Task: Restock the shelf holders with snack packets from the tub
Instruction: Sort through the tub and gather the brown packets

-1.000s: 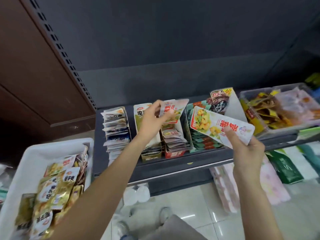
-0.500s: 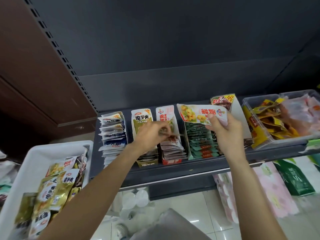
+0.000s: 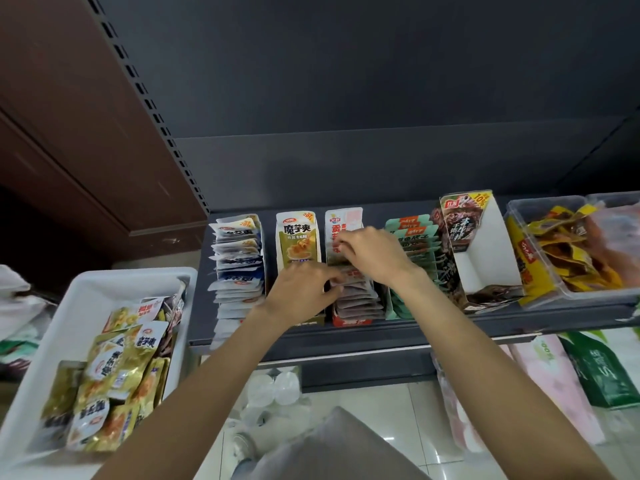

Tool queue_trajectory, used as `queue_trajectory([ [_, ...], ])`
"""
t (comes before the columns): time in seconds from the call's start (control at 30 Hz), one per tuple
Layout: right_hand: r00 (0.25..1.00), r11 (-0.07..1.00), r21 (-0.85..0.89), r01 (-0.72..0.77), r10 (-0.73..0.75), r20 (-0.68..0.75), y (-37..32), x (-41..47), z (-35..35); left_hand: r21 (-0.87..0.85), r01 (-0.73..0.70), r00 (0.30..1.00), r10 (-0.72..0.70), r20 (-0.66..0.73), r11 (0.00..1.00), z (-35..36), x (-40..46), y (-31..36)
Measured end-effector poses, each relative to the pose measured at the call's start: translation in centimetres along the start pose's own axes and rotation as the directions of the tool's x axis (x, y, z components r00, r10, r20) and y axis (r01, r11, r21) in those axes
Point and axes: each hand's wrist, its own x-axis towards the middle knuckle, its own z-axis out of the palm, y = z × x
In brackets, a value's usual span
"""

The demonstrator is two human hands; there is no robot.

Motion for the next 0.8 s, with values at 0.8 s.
queue_trajectory([
  [0.8,0.956,0.723,0.673,0.156,-0.281,0.080,-28.6,-0.1,8.1,-0.448,0.653,0.523,-0.791,-0.317,0.611,-1.5,-27.9,-21.4],
])
